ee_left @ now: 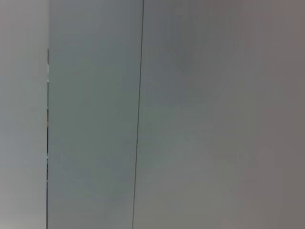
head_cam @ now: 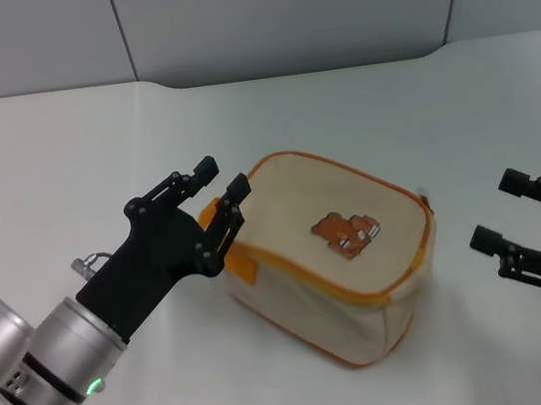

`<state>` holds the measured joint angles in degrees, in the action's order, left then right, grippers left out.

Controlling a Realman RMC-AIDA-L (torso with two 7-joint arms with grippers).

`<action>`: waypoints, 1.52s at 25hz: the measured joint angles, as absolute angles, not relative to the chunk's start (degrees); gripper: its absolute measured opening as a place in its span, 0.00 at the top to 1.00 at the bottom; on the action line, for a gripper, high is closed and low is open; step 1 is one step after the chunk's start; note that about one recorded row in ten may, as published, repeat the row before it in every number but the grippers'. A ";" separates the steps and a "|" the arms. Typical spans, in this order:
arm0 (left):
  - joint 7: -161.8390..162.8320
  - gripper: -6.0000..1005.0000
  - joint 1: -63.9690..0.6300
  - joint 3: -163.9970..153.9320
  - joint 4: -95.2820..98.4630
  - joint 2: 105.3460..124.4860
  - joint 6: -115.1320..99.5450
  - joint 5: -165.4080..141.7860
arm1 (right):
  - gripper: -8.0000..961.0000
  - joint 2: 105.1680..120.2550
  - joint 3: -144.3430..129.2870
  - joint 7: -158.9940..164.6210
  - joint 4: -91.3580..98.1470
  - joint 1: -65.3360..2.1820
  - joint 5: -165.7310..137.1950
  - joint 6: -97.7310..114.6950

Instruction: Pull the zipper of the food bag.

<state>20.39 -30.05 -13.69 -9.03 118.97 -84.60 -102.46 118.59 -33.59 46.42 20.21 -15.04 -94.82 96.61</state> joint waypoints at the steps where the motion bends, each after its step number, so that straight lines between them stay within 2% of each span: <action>1: 20.68 0.71 -29.89 -13.88 -8.80 118.88 -84.98 -102.70 | 0.26 118.52 -33.58 47.99 21.48 -15.26 -96.16 97.24; 6: 29.92 0.61 -29.34 -17.96 -0.75 118.72 -90.71 -109.58 | 0.12 118.11 -33.57 52.70 26.74 -16.70 -104.67 102.40; 8: 38.20 0.57 -29.31 -24.12 6.88 118.73 -94.19 -114.66 | 0.12 117.28 -33.57 53.89 27.93 -18.11 -109.79 105.75; 12: 42.07 0.50 -29.01 -30.78 12.14 118.74 -97.28 -116.71 | 0.12 116.80 -33.57 54.86 28.00 -19.37 -112.83 107.34; 13: 42.15 0.26 -28.93 -31.22 12.44 118.74 -97.76 -116.72 | 0.12 116.76 -33.57 55.14 28.07 -19.67 -113.35 107.47; 19: 42.00 0.20 -28.04 -32.79 13.54 118.74 -99.29 -116.82 | 0.12 116.83 -33.51 55.29 28.16 -20.08 -113.97 107.46; 38: 40.57 0.20 -26.61 -32.43 13.51 118.97 -99.80 -116.34 | 0.12 117.56 -33.03 54.81 28.09 -20.12 -114.02 105.94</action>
